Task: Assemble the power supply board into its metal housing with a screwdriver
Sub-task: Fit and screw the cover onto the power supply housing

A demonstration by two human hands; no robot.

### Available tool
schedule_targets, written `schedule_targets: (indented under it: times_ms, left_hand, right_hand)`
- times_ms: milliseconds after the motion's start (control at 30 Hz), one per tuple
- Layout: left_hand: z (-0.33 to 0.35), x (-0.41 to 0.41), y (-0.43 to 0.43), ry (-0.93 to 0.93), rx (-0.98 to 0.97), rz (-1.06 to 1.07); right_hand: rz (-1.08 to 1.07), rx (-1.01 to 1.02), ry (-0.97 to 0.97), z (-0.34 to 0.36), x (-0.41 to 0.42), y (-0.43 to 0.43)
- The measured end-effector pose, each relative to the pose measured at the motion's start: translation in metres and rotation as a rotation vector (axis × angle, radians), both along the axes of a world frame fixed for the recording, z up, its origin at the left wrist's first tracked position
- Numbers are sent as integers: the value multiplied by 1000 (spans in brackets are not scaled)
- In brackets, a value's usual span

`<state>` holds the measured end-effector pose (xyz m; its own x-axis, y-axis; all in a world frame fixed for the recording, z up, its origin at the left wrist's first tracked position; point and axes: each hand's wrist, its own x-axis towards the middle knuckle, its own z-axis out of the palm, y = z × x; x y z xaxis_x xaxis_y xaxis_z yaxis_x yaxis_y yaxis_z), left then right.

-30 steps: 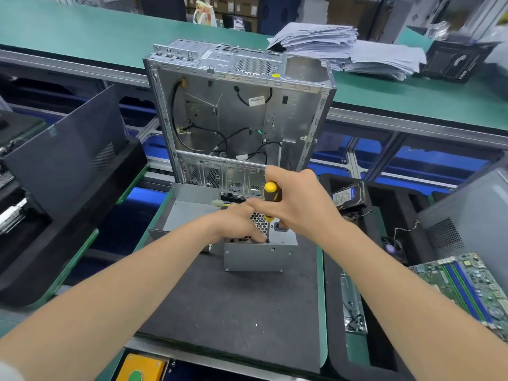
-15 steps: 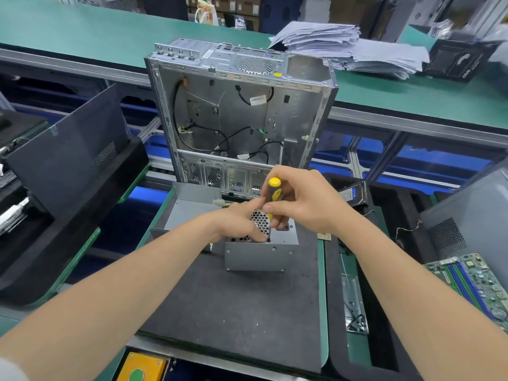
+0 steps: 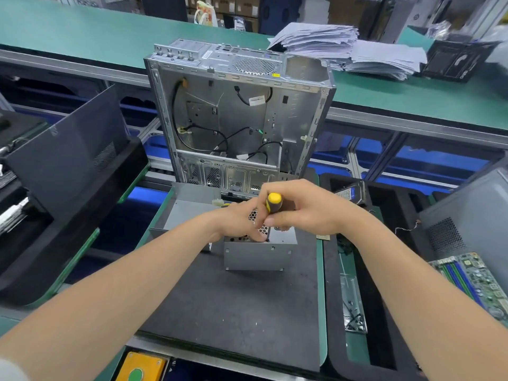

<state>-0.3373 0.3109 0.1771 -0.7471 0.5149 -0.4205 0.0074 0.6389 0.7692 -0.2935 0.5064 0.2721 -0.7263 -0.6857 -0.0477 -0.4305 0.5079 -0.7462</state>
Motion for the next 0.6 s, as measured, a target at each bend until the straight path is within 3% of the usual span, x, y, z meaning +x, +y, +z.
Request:
schedule_targets:
  times_ms: [100, 233, 333, 433, 533, 600]
  left_hand:
    - [0, -1, -2, -38, -23, 49]
    - [3, 0, -1, -74, -36, 73]
    - [3, -1, 0, -91, -32, 73]
    - [2, -1, 0, -73, -19, 70]
    - [2, -1, 2, -52, 4, 26]
    - [1, -1, 0, -47, 8, 19]
  right_hand:
    - [-252, -89, 4, -6, 2, 2]
    - [-566, -131, 190, -21, 14, -14]
    - [-675, -118, 278, -28, 16, -18]
    - [-517, -144, 132, -22, 11, -10]
    - [-128, -213, -98, -14, 5, 2]
    - [-78, -222, -141, -13, 4, 3]
